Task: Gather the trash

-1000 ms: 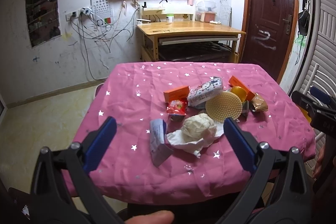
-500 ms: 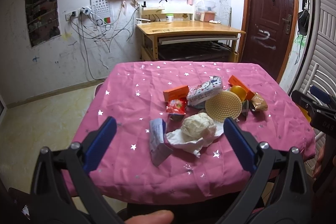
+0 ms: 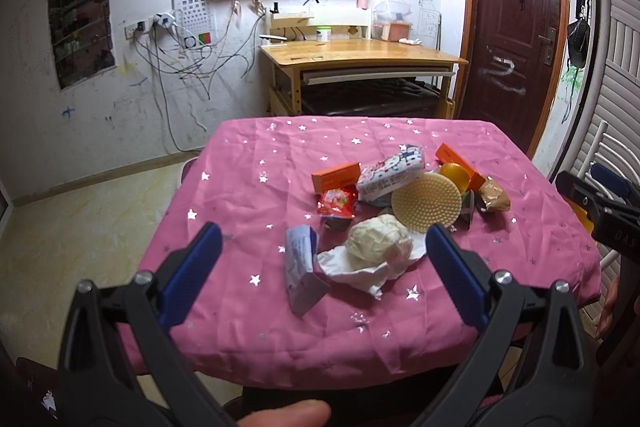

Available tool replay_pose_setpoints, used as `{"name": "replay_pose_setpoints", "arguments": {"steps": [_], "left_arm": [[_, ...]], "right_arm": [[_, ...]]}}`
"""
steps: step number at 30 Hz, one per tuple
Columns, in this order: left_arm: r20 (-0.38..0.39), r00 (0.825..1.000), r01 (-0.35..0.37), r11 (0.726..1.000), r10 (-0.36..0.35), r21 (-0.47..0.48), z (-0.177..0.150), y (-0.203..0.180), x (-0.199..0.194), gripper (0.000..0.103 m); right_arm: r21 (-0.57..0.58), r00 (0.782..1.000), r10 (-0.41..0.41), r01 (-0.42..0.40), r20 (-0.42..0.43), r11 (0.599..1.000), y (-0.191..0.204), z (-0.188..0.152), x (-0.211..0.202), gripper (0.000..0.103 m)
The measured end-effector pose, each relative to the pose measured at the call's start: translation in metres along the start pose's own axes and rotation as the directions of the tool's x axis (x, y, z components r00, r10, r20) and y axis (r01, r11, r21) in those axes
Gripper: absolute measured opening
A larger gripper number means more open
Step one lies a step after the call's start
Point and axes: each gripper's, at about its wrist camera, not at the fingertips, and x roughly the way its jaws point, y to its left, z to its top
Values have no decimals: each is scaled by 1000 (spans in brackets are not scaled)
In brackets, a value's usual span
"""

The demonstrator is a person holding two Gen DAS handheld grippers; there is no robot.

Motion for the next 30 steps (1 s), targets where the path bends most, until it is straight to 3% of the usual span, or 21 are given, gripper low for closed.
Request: {"name": "replay_pose_setpoints", "arguments": {"steps": [30], "left_arm": [[-7, 1000, 0, 1000, 0, 7, -4, 0, 3, 97]], "right_arm": [[-6, 1000, 5, -5, -4, 1000, 2, 0, 0, 96]]}}
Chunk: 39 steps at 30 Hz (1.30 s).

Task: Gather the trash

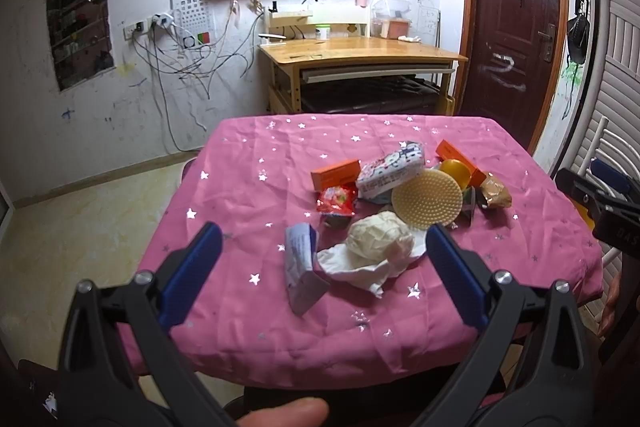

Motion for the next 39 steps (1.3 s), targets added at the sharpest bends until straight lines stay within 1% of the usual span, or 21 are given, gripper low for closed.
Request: {"name": "replay_pose_setpoints", "arguments": {"steps": [6, 9, 11, 14, 15, 16, 17, 21, 24, 25, 26, 28, 30, 31, 33, 34, 35, 36, 38, 39], "left_arm": [[-5, 1000, -2, 1000, 2, 2, 0, 0, 0, 97], [-19, 1000, 3, 1000, -3, -7, 1, 3, 4, 97], [-39, 998, 43, 999, -44, -16, 1, 8, 8, 97], [-51, 996, 75, 997, -75, -9, 2, 11, 13, 97], [-55, 995, 83, 997, -83, -6, 2, 12, 16, 97], [-64, 994, 90, 996, -90, -4, 2, 13, 19, 97], [-78, 992, 98, 995, -99, -7, 1, 14, 24, 97], [-118, 988, 100, 995, -98, 19, -4, 13, 39, 96], [-150, 984, 101, 995, -99, 10, -9, 19, 50, 89], [-161, 982, 99, 995, -99, -6, -10, 24, 54, 84], [-179, 978, 99, 995, -103, -32, -11, 31, 60, 83], [-199, 975, 90, 993, -103, -69, -14, 41, 68, 80], [-214, 972, 76, 992, -96, -99, -17, 51, 74, 78], [-217, 971, 74, 991, -96, -112, -17, 55, 77, 77], [-220, 970, 74, 990, -99, -119, -17, 58, 80, 71], [-224, 969, 77, 990, -102, -119, -17, 58, 82, 68], [-227, 968, 78, 990, -104, -118, -17, 57, 83, 62], [-234, 967, 79, 990, -104, -114, -17, 56, 85, 59], [-247, 964, 78, 991, -102, -104, -18, 55, 89, 43], [-252, 962, 79, 992, -102, -101, -19, 54, 89, 39]], "right_arm": [[1, 1000, 1, -1, -3, 1000, -1, -1, 2, 96], [9, 1000, 3, -3, -15, 1000, -4, -2, 6, 96], [19, 999, 19, -19, -27, 1000, -7, -3, 8, 96], [19, 998, 38, -37, -44, 999, -9, -4, 14, 96], [22, 997, 57, -56, -53, 998, -10, -5, 16, 96], [33, 992, 102, -100, -68, 994, -11, -6, 19, 96], [38, 989, 124, -121, -76, 992, -12, -6, 21, 96], [36, 976, 183, -180, -116, 983, -14, -12, 32, 96], [57, 961, 240, -234, -142, 971, -16, -15, 41, 96], [60, 958, 246, -239, -147, 969, -16, -16, 43, 96], [65, 954, 259, -251, -154, 966, -16, -17, 46, 96], [86, 937, 305, -295, -167, 952, -14, -17, 50, 96], [95, 907, 382, -370, -179, 924, -5, -15, 53, 96], [93, 896, 403, -393, -185, 915, 0, -13, 54, 96], [63, 856, 471, -469, -212, 881, 22, -10, 55, 96], [46, 843, 489, -492, -223, 869, 31, -8, 56, 96], [32, 832, 504, -511, -233, 859, 41, -7, 56, 96], [19, 823, 513, -525, -245, 851, 49, -6, 57, 96], [-9, 805, 528, -550, -269, 835, 68, -5, 61, 96], [-20, 796, 536, -563, -281, 826, 77, -4, 63, 96]]}}
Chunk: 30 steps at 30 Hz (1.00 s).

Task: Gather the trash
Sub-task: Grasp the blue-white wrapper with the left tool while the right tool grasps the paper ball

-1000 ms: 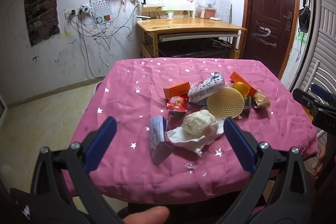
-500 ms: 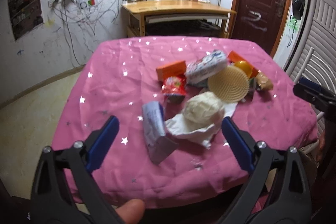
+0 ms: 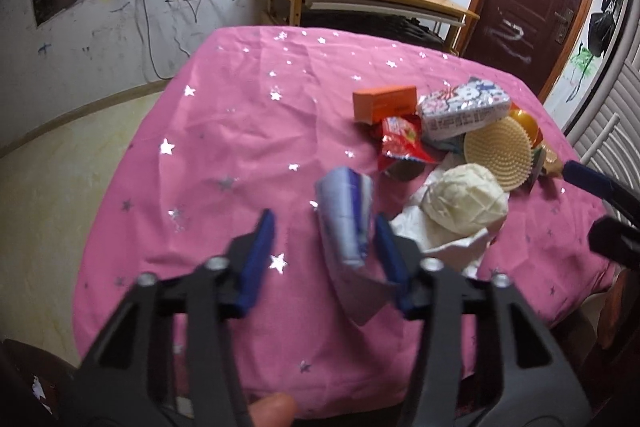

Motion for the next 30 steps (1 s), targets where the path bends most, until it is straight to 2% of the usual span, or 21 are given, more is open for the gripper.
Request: {"name": "replay_pose_setpoints", "arguments": {"steps": [2, 7, 11, 14, 16, 17, 24, 30], "left_arm": [[0, 1000, -9, 1000, 9, 5, -2, 1, 1, 25], [0, 1000, 30, 999, -30, -23, -1, 9, 0, 25], [13, 1000, 15, 999, -15, -30, 0, 14, -3, 24], [16, 1000, 13, 999, -12, -37, 1, 16, -5, 24], [13, 1000, 12, 999, -12, -39, 1, 18, -6, 24], [13, 1000, 8, 999, -7, -39, 1, 19, -6, 24], [17, 1000, -3, 999, 3, -39, 2, 19, -7, 24], [42, 999, -18, 999, 20, -29, 5, 12, -18, 24]], "right_arm": [[-20, 1000, 12, -12, -16, 1000, 9, 3, 11, 95], [-54, 999, -12, 9, -52, 999, 22, 14, 38, 96], [-65, 996, -24, 19, -86, 998, 24, 22, 57, 94], [-67, 992, -27, 19, -122, 998, 26, 23, 73, 75], [-64, 988, -39, 30, -146, 998, 23, 23, 84, 53], [-65, 986, -45, 35, -158, 997, 21, 22, 88, 51], [-67, 990, -38, 29, -135, 997, 18, 17, 83, 48], [-60, 998, -28, 24, -56, 998, 16, 19, 47, 48]]}}
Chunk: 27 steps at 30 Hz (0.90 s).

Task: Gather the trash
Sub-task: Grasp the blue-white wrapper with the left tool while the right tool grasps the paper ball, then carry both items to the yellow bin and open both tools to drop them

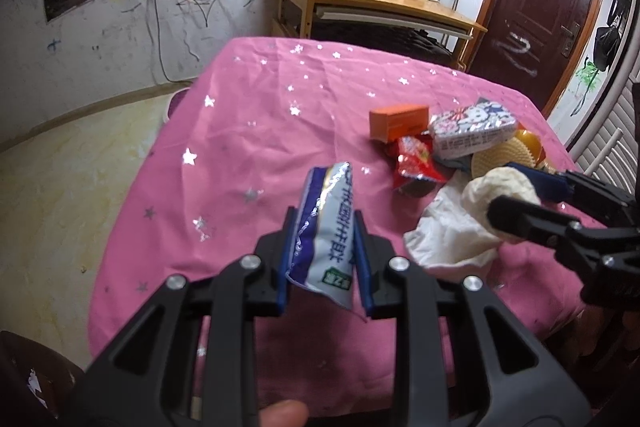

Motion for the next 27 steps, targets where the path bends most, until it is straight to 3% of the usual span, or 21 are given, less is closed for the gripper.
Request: {"name": "replay_pose_setpoints", "arguments": {"steps": [6, 14, 19, 22, 27], "left_arm": [[42, 999, 20, 998, -22, 61, 24, -28, -18, 24], [42, 987, 144, 978, -153, 154, 61, -99, -26, 24], [13, 971, 230, 945, -239, 233, 78, -156, -21, 24], [-36, 946, 320, 911, -322, 259, 88, -198, -14, 24], [-104, 915, 402, 862, -390, 308, 98, -266, 0, 24]], "right_arm": [[44, 997, -27, 24, 72, 999, -20, -1, -36, 48], [153, 970, -142, 113, 198, 982, -76, -12, -112, 48], [253, 930, -261, 195, 259, 948, -129, -27, -166, 49], [317, 897, -345, 253, 277, 914, -163, -40, -196, 49], [420, 847, -446, 306, 291, 854, -212, -69, -232, 49]]}}
